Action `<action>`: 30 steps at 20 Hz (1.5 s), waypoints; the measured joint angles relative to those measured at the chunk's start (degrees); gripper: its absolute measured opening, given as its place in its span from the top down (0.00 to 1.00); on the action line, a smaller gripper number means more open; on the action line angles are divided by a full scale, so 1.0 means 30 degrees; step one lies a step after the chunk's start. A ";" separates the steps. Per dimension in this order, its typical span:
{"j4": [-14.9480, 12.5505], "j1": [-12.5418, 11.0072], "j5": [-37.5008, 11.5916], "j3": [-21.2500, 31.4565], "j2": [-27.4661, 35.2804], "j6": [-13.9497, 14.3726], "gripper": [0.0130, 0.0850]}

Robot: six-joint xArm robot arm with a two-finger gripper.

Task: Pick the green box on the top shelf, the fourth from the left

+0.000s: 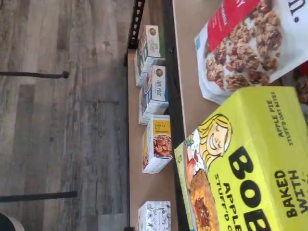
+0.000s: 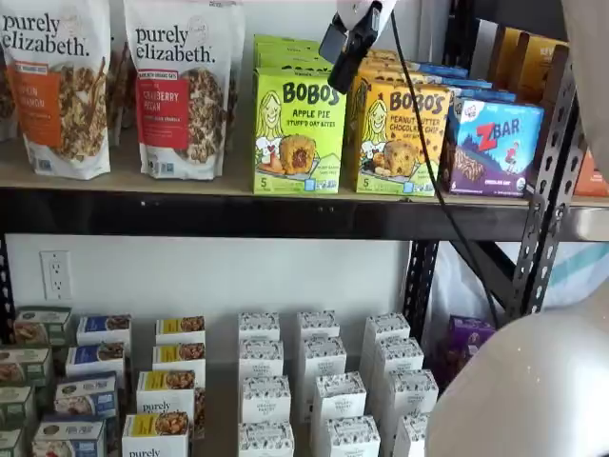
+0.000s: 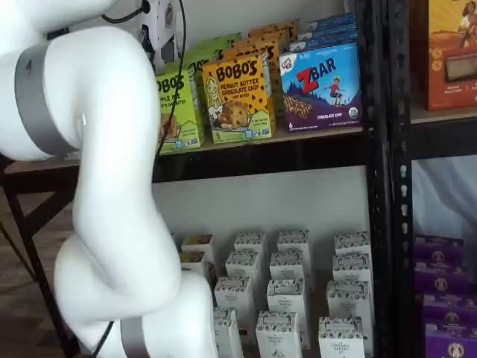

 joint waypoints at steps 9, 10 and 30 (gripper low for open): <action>0.0522 -0.0408 -0.0951 -0.0675 0.1288 -0.0519 0.00; 0.0494 -0.0439 -0.1087 -0.0765 0.1441 -0.0570 0.00; -0.1206 -0.0269 0.0685 -0.4251 0.4934 -0.0694 0.00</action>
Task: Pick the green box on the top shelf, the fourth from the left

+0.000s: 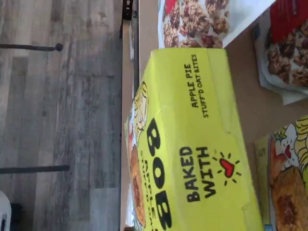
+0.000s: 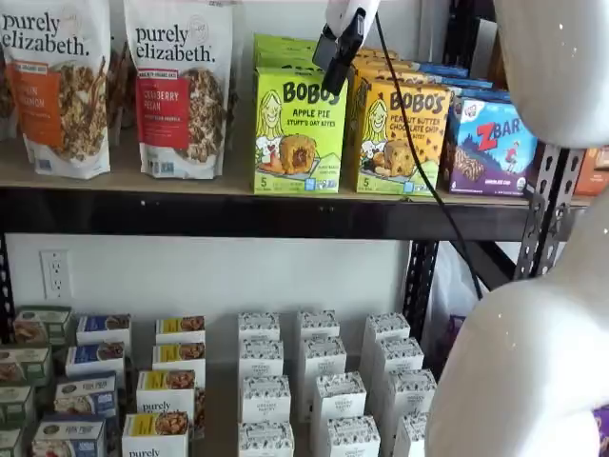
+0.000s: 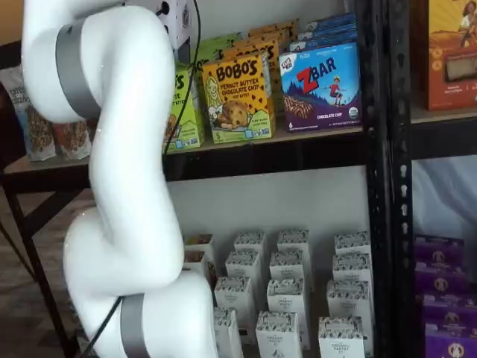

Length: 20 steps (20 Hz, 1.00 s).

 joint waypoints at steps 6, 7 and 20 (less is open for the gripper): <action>-0.0598 0.0250 0.0622 -0.0551 0.0483 0.0163 0.00; -0.0717 0.0303 0.0651 -0.0562 0.0505 0.0192 0.00; -0.2259 0.1209 0.0007 0.0480 0.0252 0.0737 0.00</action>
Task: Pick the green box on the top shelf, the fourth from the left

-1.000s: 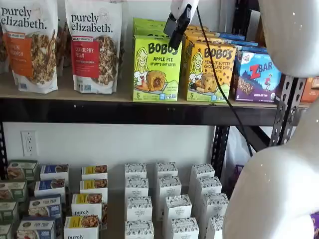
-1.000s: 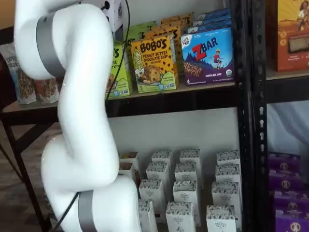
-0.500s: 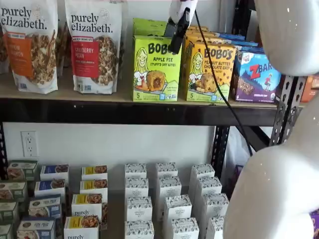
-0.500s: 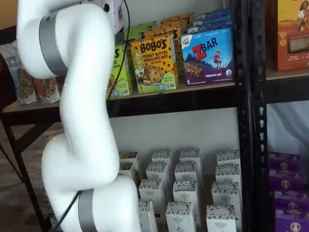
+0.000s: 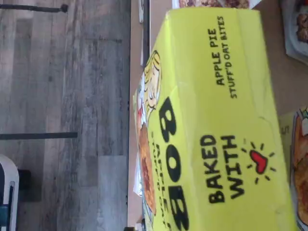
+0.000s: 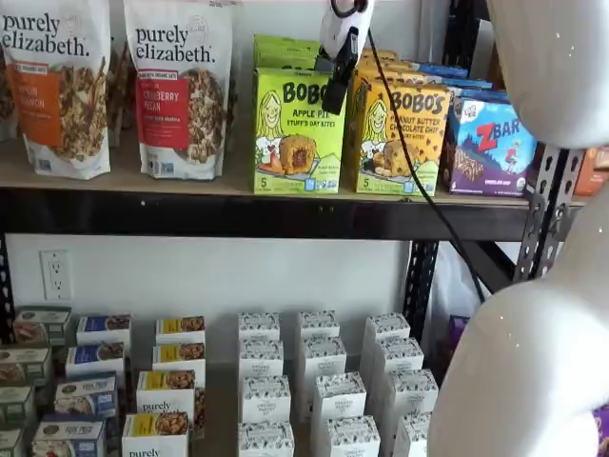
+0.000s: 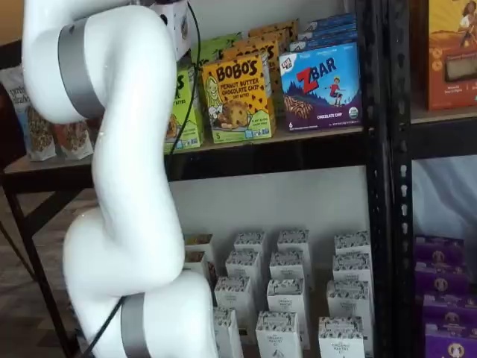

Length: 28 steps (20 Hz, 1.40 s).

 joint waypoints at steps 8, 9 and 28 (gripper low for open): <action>-0.0110 0.0306 -0.0742 0.0753 -0.0287 0.0225 0.00; -0.0126 0.0342 -0.0795 0.0811 -0.0303 0.0253 0.00; -0.0021 0.0422 -0.0769 0.0863 -0.0228 0.0321 0.39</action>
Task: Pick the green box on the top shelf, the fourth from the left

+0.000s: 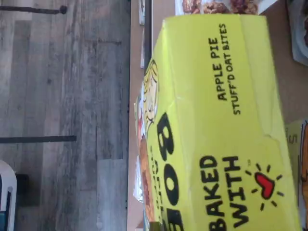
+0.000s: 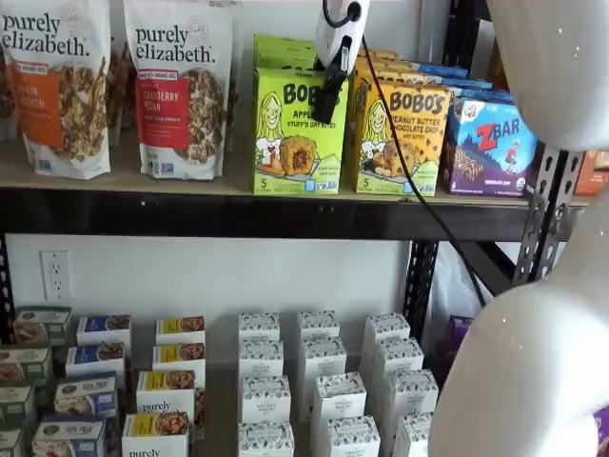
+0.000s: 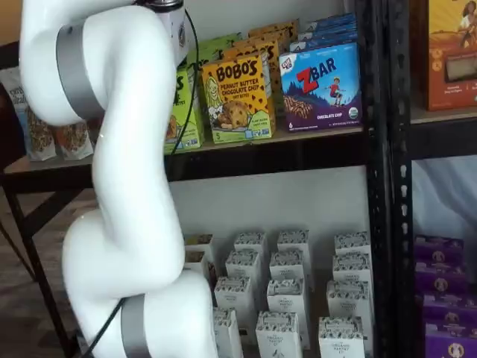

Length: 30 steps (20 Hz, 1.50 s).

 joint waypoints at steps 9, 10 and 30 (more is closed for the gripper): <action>0.0114 -0.0068 -0.0327 0.0165 -0.0133 -0.0056 0.39; 0.0148 -0.0081 -0.0390 0.0206 -0.0164 -0.0067 0.44; 0.0080 -0.0117 0.0080 -0.0101 -0.0001 -0.0093 0.67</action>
